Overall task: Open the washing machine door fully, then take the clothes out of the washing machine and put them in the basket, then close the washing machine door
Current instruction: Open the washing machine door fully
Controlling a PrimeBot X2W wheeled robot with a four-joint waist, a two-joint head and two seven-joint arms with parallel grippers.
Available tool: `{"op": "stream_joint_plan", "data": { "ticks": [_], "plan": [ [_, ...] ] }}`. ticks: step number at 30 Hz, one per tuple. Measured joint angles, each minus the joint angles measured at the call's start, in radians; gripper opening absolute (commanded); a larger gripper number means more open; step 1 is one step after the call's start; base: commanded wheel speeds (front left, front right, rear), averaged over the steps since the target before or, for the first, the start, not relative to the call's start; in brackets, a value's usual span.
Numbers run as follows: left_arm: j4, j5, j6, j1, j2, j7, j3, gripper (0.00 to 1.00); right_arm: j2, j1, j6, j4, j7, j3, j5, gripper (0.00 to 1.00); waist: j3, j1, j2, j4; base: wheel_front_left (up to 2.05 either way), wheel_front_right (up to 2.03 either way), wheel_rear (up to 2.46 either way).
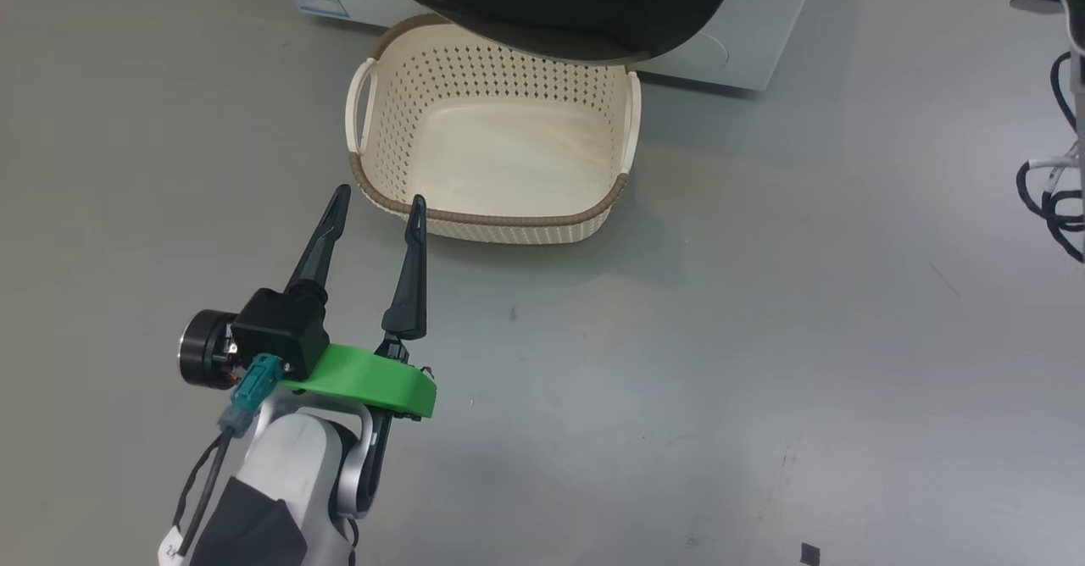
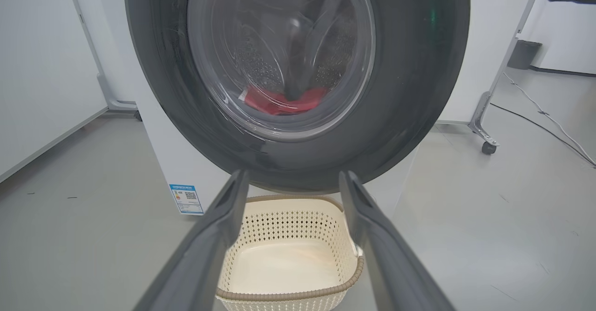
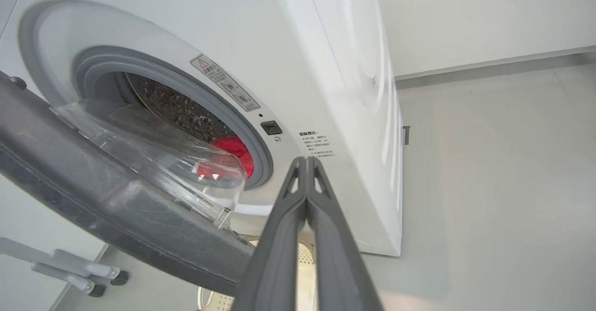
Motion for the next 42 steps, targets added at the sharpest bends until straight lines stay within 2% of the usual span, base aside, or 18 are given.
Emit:
{"op": "stream_joint_plan", "data": {
  "ticks": [8, 18, 27, 30, 31, 32, 33, 42],
  "plan": [
    [0.018, 0.021, 0.000, 0.030, 0.001, 0.000, 0.030, 1.00, -0.029, 0.118, 0.000, -0.109, -0.179, 0.157, -0.096, 0.00, -0.066, 0.0000, 0.0000, -0.051, 0.00, 0.00, 0.00],
    [0.019, 0.033, 0.000, 0.071, 0.003, 0.000, 0.086, 1.00, -0.014, 0.355, -0.001, -0.121, -0.421, 0.160, -0.105, 0.00, -0.140, -0.0001, 0.0000, -0.121, 0.00, 0.00, 0.00],
    [0.017, 0.039, 0.000, 0.097, 0.003, 0.000, 0.115, 1.00, -0.010, 0.490, -0.001, -0.162, -0.602, 0.199, -0.193, 0.00, -0.180, -0.0001, 0.0000, -0.165, 0.00, 0.00, 0.00],
    [0.017, 0.042, 0.000, 0.108, 0.004, 0.000, 0.119, 1.00, -0.008, 0.542, -0.021, -0.159, -0.625, 0.209, -0.225, 0.00, -0.190, -0.0001, 0.0000, -0.174, 0.00, 0.00, 0.00],
    [0.015, 0.042, -0.001, 0.110, 0.004, 0.000, 0.120, 1.00, -0.004, 0.560, -0.026, -0.160, -0.625, 0.211, -0.226, 0.27, -0.193, -0.0001, 0.0000, -0.177, 0.00, 0.00, 0.00],
    [0.014, 0.043, -0.002, 0.113, 0.004, 0.000, 0.122, 1.00, -0.002, 0.575, -0.039, -0.161, -0.626, 0.215, -0.238, 0.88, -0.195, 0.0000, 0.0000, -0.179, 0.00, 0.00, 0.00],
    [0.013, 0.044, -0.003, 0.116, 0.004, 0.000, 0.127, 1.00, 0.006, 0.588, -0.047, -0.160, -0.627, 0.213, -0.245, 1.00, -0.198, 0.0000, 0.0000, -0.181, 0.00, 0.00, 0.00],
    [0.004, 0.044, -0.011, 0.144, 0.007, 0.000, 0.138, 1.00, 0.055, 0.665, -0.092, -0.210, -0.635, 0.173, -0.242, 1.00, -0.210, 0.0000, 0.0000, -0.194, 0.00, 0.00, 0.00]
  ]
}}
